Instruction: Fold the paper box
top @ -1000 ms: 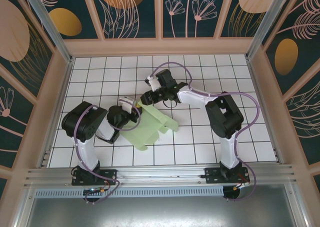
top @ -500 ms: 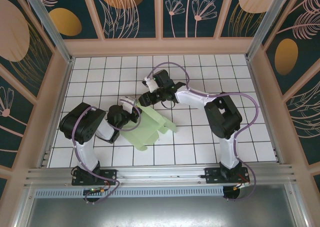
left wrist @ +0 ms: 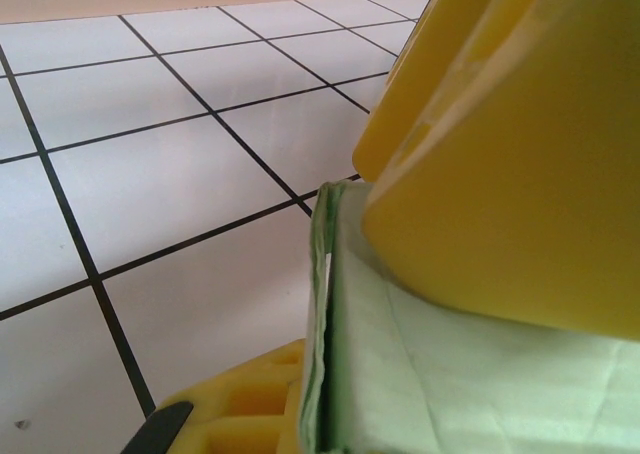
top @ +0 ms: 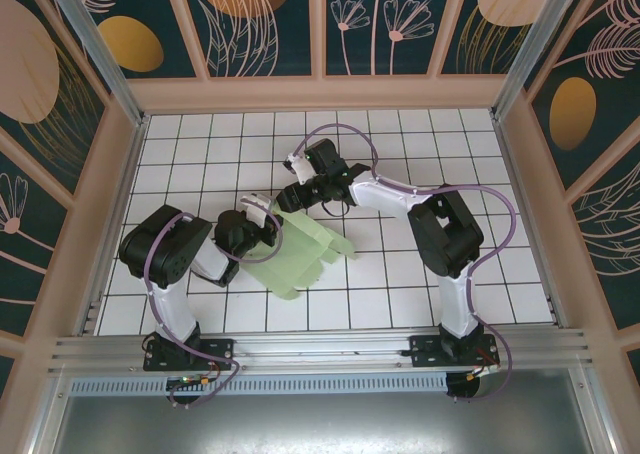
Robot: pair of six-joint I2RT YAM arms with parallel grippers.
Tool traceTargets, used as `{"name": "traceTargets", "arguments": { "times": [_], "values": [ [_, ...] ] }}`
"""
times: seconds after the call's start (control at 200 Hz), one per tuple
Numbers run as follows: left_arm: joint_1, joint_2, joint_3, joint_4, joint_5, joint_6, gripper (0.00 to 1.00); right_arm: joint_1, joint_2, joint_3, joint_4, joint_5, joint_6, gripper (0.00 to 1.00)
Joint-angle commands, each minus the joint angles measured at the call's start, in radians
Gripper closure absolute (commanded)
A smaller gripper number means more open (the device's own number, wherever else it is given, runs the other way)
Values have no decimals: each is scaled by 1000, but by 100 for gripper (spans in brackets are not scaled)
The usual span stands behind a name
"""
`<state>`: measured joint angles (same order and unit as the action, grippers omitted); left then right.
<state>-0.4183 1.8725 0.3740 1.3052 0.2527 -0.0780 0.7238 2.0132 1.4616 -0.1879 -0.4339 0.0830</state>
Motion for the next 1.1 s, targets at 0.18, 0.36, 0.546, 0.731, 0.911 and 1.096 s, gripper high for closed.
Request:
{"name": "traceTargets", "arguments": {
  "times": [0.18, 0.36, 0.546, 0.731, 0.911, 1.096],
  "values": [
    [6, 47, 11, 59, 10, -7, 100, -12, 4, -53, -64, 5, 4, 44],
    [4, 79, 42, 37, 17, -38, 100, -11, 11, -62, -62, -9, 11, 45],
    [5, 88, 29, 95, -19, -77, 100, -29, -51, -108, 21, 11, 60, 35],
    [7, 64, 57, 53, -97, -159, 100, -119, -166, -167, 119, 1, 161, 19],
    [26, -19, 69, 18, -156, -276, 100, -242, -332, -302, 278, 9, 227, 19],
    [34, -25, 128, -10, -180, -444, 100, -375, -535, -495, 507, 2, 331, 18]
  ]
}}
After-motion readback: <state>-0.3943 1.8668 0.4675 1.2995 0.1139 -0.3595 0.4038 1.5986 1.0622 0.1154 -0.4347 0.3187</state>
